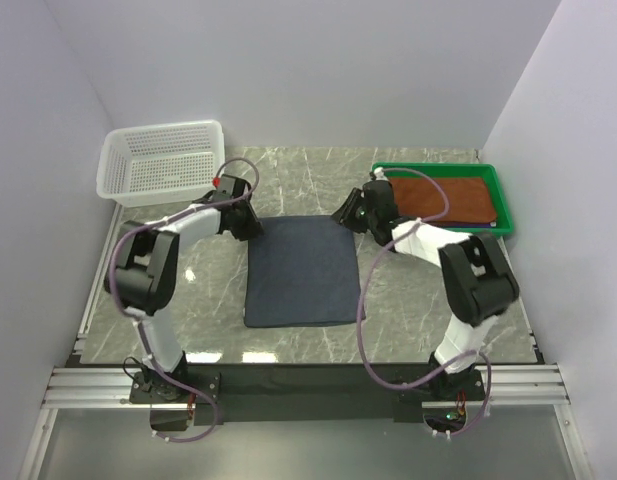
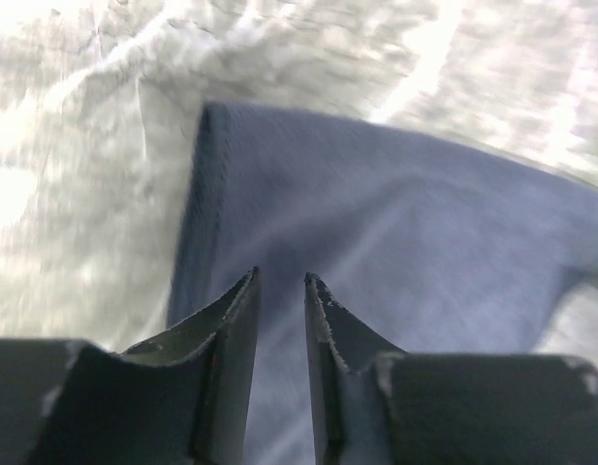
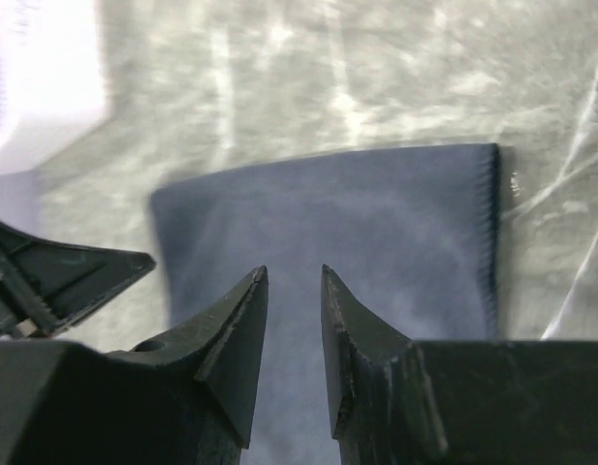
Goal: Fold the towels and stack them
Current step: Fold the towel
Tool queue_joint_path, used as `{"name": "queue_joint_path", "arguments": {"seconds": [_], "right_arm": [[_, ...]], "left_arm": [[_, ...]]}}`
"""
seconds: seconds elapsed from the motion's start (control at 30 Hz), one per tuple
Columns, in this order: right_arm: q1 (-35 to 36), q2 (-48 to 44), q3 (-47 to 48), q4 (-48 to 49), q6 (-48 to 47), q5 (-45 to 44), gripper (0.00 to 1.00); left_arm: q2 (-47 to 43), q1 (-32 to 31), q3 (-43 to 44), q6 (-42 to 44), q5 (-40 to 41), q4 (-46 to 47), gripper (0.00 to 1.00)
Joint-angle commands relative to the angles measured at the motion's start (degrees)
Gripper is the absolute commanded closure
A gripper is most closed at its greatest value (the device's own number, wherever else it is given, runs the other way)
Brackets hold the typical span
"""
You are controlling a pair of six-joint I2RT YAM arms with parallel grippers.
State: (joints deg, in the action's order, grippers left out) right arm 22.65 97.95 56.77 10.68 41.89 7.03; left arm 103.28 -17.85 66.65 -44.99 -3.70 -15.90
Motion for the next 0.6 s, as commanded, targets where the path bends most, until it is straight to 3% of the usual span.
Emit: {"name": "queue_joint_path", "arguments": {"seconds": [0.0,0.13,0.33,0.43,0.53,0.57], "right_arm": [[-0.42,5.39,3.78,1.28,-1.02,-0.35,0.64],[-0.86,10.85,6.41,-0.21,-0.76,-2.63,0.64],[-2.70,13.76,5.72,-4.78,3.63,-6.94,0.65],[-3.32,12.80,5.19,-5.23,2.33,-6.41,0.65],[-3.32,9.47,6.15,-5.93,-2.75,-5.37,0.65],[-3.23,8.41,6.85,-6.98,-4.87,-4.92,0.65]], "left_arm": [[3.93,0.27,4.88,2.80,2.03,0.52,0.70],[8.67,0.62,7.17,3.51,5.10,-0.53,0.73],[8.08,1.23,5.42,3.25,10.99,-2.38,0.73],[6.94,1.23,5.50,3.86,11.70,-3.69,0.69],[4.22,1.23,6.38,5.00,10.04,-4.75,0.58],[3.42,1.15,6.91,5.52,9.86,-5.36,0.50]]}}
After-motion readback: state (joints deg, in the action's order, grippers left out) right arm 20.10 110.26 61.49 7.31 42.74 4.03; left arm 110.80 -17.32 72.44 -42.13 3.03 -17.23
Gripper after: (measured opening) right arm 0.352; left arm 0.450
